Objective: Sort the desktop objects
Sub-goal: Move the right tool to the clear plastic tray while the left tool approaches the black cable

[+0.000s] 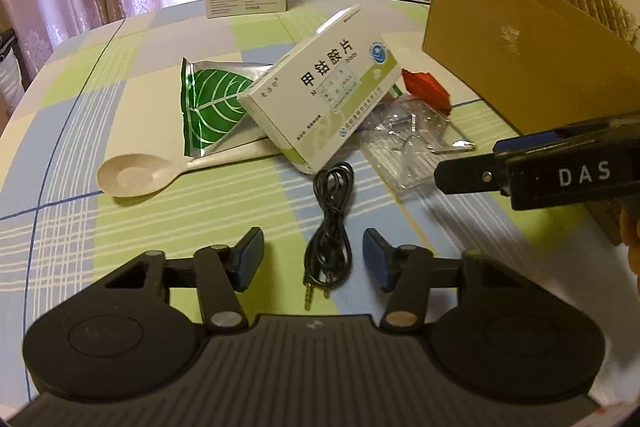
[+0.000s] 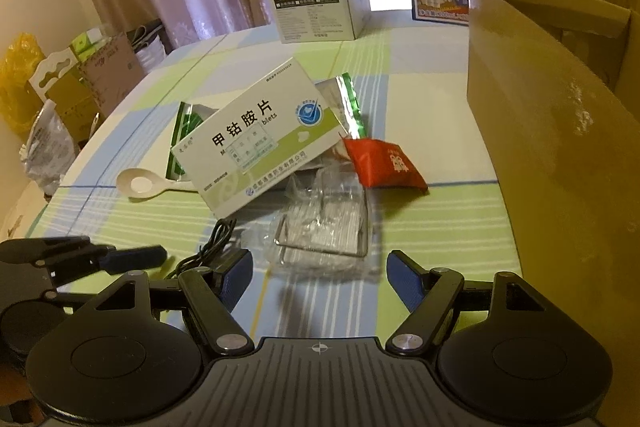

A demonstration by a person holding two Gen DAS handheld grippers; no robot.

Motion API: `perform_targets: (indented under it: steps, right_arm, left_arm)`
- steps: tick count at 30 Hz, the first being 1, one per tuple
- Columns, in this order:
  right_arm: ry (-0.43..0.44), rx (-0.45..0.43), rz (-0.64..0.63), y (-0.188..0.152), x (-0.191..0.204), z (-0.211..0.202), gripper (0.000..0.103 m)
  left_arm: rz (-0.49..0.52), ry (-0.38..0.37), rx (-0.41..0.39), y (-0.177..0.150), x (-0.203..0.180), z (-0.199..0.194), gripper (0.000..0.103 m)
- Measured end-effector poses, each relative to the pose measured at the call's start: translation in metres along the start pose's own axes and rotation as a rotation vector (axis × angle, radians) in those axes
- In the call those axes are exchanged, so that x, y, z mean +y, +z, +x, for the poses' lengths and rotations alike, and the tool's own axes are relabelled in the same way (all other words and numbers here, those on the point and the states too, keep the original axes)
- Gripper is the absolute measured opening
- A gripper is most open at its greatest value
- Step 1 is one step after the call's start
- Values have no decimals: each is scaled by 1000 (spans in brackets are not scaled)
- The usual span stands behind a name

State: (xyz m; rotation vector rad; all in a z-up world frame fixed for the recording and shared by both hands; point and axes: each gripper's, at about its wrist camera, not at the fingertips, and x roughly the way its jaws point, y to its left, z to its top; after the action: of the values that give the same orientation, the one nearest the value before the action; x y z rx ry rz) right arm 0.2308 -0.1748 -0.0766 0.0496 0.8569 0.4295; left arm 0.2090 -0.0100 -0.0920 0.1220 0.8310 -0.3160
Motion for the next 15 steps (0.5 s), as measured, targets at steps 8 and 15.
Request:
perform_targets:
  steps: [8,15]
  right_arm:
    - [-12,6,1,4,0,18,72]
    - [4,25,-43,7,2,29,60]
  left_arm:
    - [-32,13,-4,-5,3,0,22]
    - [-60,30,-11,-11,11,-5,22]
